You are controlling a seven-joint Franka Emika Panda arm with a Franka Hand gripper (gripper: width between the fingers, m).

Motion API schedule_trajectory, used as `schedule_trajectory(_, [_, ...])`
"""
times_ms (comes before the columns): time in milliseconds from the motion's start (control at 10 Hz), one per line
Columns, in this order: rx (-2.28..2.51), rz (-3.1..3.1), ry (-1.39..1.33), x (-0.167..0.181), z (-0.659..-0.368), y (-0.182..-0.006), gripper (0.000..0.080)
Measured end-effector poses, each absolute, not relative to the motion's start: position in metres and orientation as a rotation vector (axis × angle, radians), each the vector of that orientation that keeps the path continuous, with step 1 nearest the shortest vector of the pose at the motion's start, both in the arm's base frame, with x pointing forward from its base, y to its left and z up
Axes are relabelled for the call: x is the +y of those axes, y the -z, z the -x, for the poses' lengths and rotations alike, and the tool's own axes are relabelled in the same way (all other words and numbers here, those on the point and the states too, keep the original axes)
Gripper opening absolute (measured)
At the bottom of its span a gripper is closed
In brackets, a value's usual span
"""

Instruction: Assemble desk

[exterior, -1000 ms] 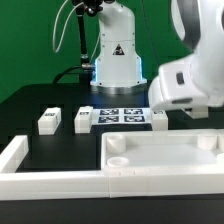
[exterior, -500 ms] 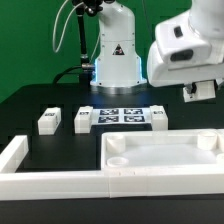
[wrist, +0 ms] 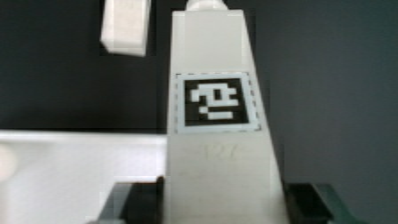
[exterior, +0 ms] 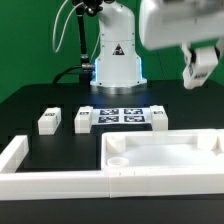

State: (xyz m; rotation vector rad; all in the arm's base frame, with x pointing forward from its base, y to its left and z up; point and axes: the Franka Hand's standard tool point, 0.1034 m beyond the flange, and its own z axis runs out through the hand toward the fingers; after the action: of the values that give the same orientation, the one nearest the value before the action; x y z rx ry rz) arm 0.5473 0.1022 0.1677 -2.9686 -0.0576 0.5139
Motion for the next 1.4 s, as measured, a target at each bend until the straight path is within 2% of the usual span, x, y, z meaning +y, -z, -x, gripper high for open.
schedule_trajectory(100, [-0.050,2.991,-0.367,0.103,-0.555,-0.163,0.0288])
schedule_trajectory(400, [-0.044,3.021,-0.089,0.099,-0.559,-0.165,0.0289])
schedule_trajectory(700, [-0.080,3.017,0.287,0.101,-0.612,-0.194,0.0289])
schedule_trajectory(800, [-0.107,3.006,0.424,0.109,-0.617,-0.196,0.0289])
schedule_trajectory(1000, [-0.079,2.964,0.622,0.105,-0.616,-0.191,0.0289])
schedule_trajectory(1200, [-0.087,2.960,0.649,0.105,-0.614,-0.187,0.0289])
schedule_trajectory(1400, [-0.237,2.987,0.693,0.104,-0.615,-0.176,0.0289])
